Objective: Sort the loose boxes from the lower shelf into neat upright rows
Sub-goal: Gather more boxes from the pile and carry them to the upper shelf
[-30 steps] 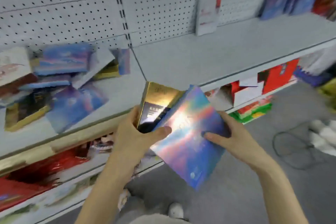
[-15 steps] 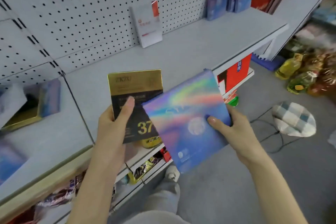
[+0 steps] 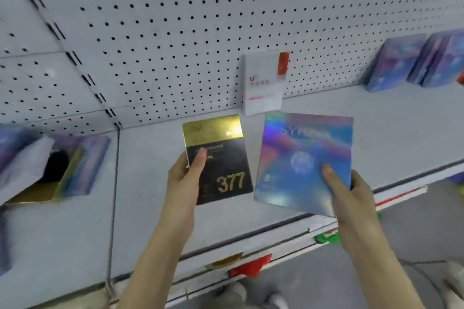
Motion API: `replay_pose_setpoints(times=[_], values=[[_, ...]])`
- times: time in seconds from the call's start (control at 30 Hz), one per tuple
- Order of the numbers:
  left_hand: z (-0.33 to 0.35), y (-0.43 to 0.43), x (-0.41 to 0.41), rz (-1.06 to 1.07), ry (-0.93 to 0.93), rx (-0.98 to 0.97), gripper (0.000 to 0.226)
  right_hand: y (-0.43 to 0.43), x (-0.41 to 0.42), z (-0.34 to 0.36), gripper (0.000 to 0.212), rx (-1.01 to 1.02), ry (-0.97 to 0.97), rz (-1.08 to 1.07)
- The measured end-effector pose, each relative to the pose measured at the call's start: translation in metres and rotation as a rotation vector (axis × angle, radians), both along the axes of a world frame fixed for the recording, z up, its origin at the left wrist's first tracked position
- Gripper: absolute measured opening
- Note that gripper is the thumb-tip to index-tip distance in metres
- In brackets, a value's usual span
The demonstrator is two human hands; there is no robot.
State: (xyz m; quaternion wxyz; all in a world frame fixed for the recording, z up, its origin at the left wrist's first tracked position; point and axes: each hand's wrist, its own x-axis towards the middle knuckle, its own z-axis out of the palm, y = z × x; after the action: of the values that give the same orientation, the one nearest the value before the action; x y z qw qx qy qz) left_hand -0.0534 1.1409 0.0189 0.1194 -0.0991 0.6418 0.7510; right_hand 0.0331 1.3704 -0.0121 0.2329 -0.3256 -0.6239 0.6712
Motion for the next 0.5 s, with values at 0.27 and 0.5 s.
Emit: replay_pose_setpoints(times=[0.27,0.5], values=[[-0.05,-0.017,-0.058,0.113,0.019,0.0,0.025,0.013,-0.062,-0.012,0.028,-0.171,0.03,0.266],[-0.067,-0.005,-0.153,-0.052,0.153,-0.196,0.034,0.004,-0.091,-0.046,0.06,-0.226,0.004,0.221]])
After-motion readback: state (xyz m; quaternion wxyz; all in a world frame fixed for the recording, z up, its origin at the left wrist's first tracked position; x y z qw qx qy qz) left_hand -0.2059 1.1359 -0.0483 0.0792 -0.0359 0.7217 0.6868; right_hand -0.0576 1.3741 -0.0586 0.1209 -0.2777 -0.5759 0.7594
